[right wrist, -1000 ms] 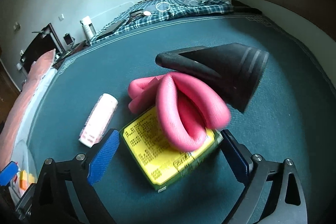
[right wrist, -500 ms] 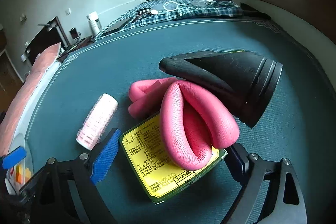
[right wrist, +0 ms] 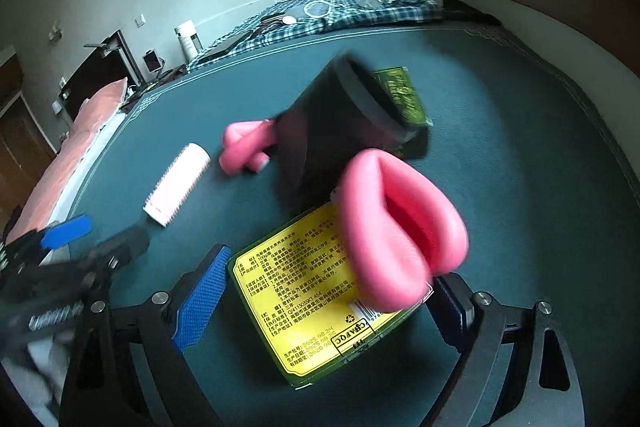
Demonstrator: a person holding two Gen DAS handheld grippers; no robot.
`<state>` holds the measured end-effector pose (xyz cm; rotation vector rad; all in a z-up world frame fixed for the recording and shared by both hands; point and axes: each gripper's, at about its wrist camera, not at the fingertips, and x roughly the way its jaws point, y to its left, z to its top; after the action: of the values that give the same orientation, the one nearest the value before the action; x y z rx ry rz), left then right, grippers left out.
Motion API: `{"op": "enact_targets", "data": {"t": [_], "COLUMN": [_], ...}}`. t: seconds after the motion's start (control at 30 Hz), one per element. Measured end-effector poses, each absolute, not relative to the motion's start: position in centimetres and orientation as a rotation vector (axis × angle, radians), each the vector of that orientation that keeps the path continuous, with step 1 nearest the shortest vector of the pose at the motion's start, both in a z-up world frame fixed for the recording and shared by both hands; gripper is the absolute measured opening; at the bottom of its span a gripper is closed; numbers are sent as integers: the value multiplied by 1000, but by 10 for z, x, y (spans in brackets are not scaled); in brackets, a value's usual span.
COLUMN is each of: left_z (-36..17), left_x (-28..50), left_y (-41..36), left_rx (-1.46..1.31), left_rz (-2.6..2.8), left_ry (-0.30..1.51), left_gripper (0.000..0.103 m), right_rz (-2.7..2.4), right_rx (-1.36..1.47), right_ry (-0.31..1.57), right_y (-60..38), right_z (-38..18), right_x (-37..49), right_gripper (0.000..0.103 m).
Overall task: Organize objects
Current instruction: 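Grasp the pink hair roller with the left tool while the right tool grasps the yellow-labelled box, then carry the roller and yellow box in both tools over the clear bowl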
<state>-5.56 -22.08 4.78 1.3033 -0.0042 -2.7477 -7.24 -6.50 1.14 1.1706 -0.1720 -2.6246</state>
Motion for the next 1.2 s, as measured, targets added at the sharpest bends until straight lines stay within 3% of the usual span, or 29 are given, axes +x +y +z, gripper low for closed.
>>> {"op": "enact_targets", "data": {"t": [0.1, 0.47, 0.7, 0.83, 0.97, 1.2], "left_z": [45, 34, 30, 32, 34, 51], "left_x": [-67, -91, -99, -101, -99, -81], "left_y": [-215, -207, -206, -205, -201, -200], "left_rx": [1311, 1351, 1347, 1333, 1329, 1239], "left_rz": [-2747, -2734, -2737, -2745, -2759, -2781], "left_ry": [-13, 4, 31, 35, 10, -32], "left_gripper": [96, 70, 61, 36, 31, 30], "right_rz": [-2624, -2615, -2621, -2628, -2634, -2632], "right_rx": [1170, 1166, 1153, 1145, 1140, 1133], "right_ry": [-198, -314, -324, -309, -303, -298], "right_y": [-55, -23, -21, -22, -22, -25], "right_z": [11, 13, 10, 9, 8, 10], "right_x": [-65, -48, -46, -46, -45, -43], "right_gripper": [91, 91, 91, 91, 91, 91]}}
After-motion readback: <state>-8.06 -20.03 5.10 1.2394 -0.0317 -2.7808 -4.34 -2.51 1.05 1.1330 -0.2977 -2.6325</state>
